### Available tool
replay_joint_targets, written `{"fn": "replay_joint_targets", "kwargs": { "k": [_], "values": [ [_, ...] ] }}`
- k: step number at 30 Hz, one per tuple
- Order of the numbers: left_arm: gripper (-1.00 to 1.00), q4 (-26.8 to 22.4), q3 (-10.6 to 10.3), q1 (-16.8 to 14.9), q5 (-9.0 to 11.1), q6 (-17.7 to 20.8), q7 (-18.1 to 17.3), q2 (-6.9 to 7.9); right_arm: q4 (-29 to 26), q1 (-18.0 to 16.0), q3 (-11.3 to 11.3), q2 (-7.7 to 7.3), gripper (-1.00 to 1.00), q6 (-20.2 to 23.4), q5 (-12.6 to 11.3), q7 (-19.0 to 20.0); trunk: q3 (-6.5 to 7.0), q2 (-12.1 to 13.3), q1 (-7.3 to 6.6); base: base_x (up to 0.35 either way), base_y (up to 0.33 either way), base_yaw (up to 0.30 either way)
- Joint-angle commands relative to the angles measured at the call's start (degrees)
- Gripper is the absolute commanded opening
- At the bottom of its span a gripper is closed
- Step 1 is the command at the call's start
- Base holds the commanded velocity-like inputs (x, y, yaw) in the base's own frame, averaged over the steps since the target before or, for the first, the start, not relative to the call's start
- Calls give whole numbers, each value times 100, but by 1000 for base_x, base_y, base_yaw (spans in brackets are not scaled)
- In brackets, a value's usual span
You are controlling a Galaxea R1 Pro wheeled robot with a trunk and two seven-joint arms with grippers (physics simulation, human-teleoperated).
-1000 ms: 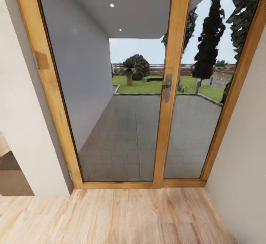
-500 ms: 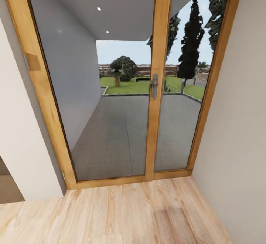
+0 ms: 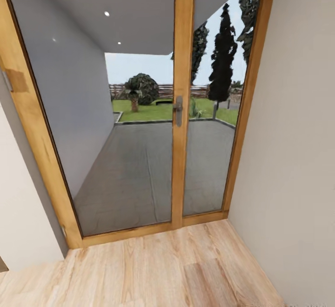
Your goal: In the kitchen, take the Vidalia onion out of the sink, dice it on the chopping board with the paring knife, put the diced onion into the bowl on the countertop, then place both the paring knife and the chopping board into the sink.
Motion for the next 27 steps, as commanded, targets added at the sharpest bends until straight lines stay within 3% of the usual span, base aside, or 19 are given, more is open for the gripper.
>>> {"fn": "replay_joint_targets", "kwargs": {
  "k": [1, 3, 5, 10, 17, 27],
  "values": [
    [100, -160, 19, 3, 75, -6, 5, 3, -174, -3, 2, 20, 100, -7, -7, -91, 1, -3, 0, 0, 0, -200],
    [100, -320, 43, 3, 92, -11, 10, 3, -407, -3, 6, 85, 100, 2, -10, -218, 16, -3, 0, 0, 0, -196],
    [100, -329, 57, 3, 107, -21, 14, -15, -739, -3, 10, 250, 100, 36, -5, -432, 28, -3, 0, 0, 0, -166],
    [100, -149, 67, 3, 115, -240, 25, -25, -841, -3, 30, 353, 100, 117, -3, -547, 57, -3, 0, 0, 0, -145],
    [100, 198, 71, 3, 119, -725, 57, 65, -552, -3, 38, 371, 100, 123, -1, -544, 93, -3, 0, 0, 0, -154],
    [100, 250, 75, 3, 119, -801, 60, 189, -312, -3, 25, 342, 100, 100, -13, -524, 150, -3, 0, 0, 0, -222]
  ]
}}
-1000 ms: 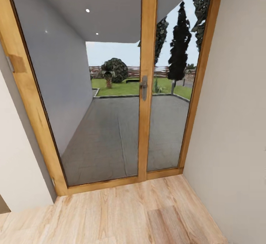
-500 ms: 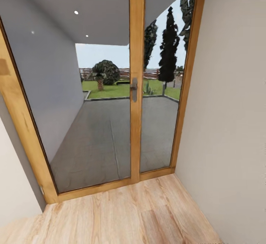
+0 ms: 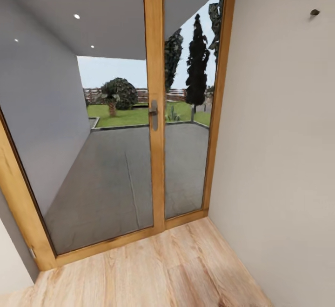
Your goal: In the kitchen, take the Vidalia onion out of the sink, dice it on the chopping board with the paring knife, put the diced onion into the bowl on the countertop, then place both the paring knife and the chopping board into the sink.
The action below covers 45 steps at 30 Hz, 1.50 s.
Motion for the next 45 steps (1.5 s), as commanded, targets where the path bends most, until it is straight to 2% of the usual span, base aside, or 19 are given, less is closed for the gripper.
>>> {"fn": "replay_joint_targets", "kwargs": {
  "k": [1, 22, 38, 45],
  "values": [
    [100, -6, -20, 2, 53, -10, 2, 2, 8, -4, 1, 1, 100, -18, -3, -16, 1, -3, 0, 0, 0, -230],
    [100, 47, -45, 2, 45, -8, -7, -27, 16, -4, -3, -14, 100, -3, -12, 27, 79, -3, 0, -5, 31, -249],
    [100, 56, -59, 2, 45, -11, -25, -58, 13, -4, -3, -17, 100, -10, -1, 37, 80, -3, 0, -249, 177, -281],
    [100, 55, -55, 2, 44, -11, -25, -61, 13, -4, -3, -12, 100, -10, 1, 37, 80, -3, 0, -88, 43, -281]
  ]
}}
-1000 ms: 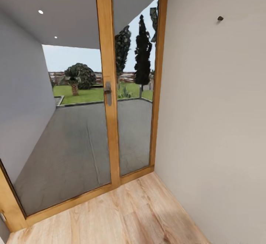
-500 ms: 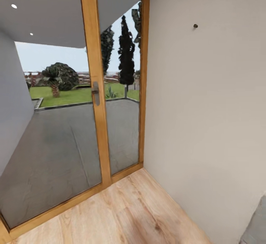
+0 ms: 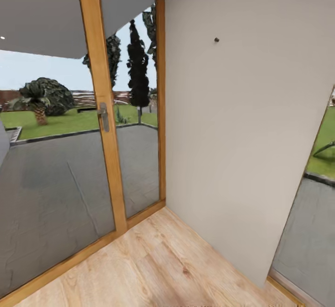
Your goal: In the kitchen, take the Vidalia onion out of the sink, dice it on the chopping board with the paring knife, put the diced onion into the bowl on the countertop, then place both the paring knife and the chopping board into the sink.
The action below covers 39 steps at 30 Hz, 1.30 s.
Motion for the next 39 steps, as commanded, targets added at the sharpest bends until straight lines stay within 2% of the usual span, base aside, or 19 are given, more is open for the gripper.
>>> {"fn": "replay_joint_targets", "kwargs": {
  "k": [1, 39],
  "values": [
    [100, -6, -16, 2, 54, -9, 1, 2, 5, -4, 1, 3, 100, -18, -4, -16, -6, -3, 0, -19, 9, -281],
    [100, -5, -18, 2, 48, -9, 1, 5, 5, -4, -5, 6, 100, -19, 2, -25, -6, -3, 0, -1, 1, -281]
  ]
}}
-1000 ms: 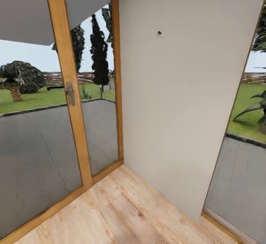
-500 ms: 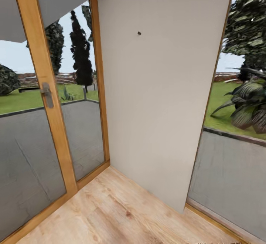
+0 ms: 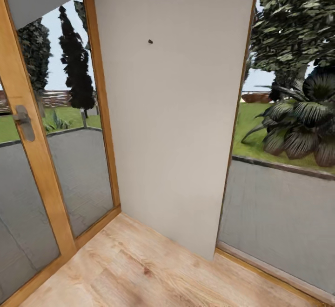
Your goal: In the kitchen, take the Vidalia onion out of the sink, dice it on the chopping board with the paring knife, put the diced onion into the bowl on the countertop, then place both the paring knife and the chopping board into the sink.
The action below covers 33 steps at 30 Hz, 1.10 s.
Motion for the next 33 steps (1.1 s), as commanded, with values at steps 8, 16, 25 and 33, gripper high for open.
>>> {"fn": "replay_joint_targets", "kwargs": {
  "k": [8, 16, 25, 33],
  "values": [
    [100, -6, -19, 2, 51, -9, 1, 3, 5, -5, -2, 2, 100, -19, -2, -15, -6, -3, 0, -33, 0, -281],
    [100, -6, -13, 2, 51, -9, 1, 2, 5, -5, -2, 2, 100, -17, -2, -15, -6, -3, 0, -59, 0, -281],
    [100, -6, -19, 2, 54, -9, 1, 0, 5, -5, -2, 2, 100, -22, -1, -15, -6, -3, 0, -3, 0, -281],
    [100, -6, -20, 2, 59, -9, 1, -2, 5, -5, -2, 2, 100, -25, -1, -15, -6, -3, 0, 0, 0, -281]
  ]
}}
